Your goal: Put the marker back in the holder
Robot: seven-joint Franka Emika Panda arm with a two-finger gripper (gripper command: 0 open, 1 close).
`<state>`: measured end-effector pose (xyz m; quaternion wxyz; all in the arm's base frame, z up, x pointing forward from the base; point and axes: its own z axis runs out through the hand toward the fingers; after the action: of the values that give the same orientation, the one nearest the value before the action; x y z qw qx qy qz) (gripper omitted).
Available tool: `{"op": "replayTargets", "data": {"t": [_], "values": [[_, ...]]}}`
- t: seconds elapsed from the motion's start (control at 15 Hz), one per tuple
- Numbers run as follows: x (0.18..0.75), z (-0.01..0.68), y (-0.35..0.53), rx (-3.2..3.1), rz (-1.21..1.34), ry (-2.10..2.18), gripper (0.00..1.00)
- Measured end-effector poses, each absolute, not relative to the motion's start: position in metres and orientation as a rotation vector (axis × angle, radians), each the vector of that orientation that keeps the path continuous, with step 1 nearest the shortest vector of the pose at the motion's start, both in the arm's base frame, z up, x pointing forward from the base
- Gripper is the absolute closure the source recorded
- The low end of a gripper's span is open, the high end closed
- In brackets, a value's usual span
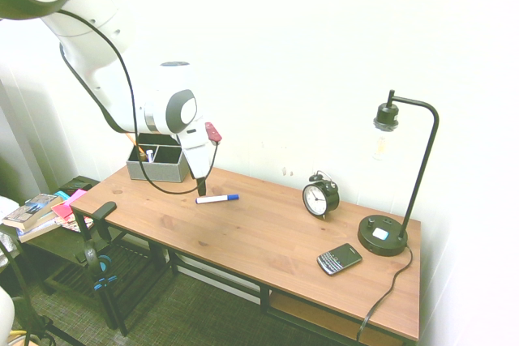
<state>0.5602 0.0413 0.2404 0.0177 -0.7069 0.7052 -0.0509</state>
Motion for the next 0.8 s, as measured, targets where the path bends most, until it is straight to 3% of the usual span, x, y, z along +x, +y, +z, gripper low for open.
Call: {"op": "replayTargets", "data": {"t": [0.27,0.33,0.8], "values": [[0.582,0.217,0.044,-2.204,-0.175,2.186,0.00],[0.585,0.212,0.044,-2.202,-0.165,2.189,1.00],[0.595,0.177,0.047,-2.201,-0.153,2.192,1.00]]}}
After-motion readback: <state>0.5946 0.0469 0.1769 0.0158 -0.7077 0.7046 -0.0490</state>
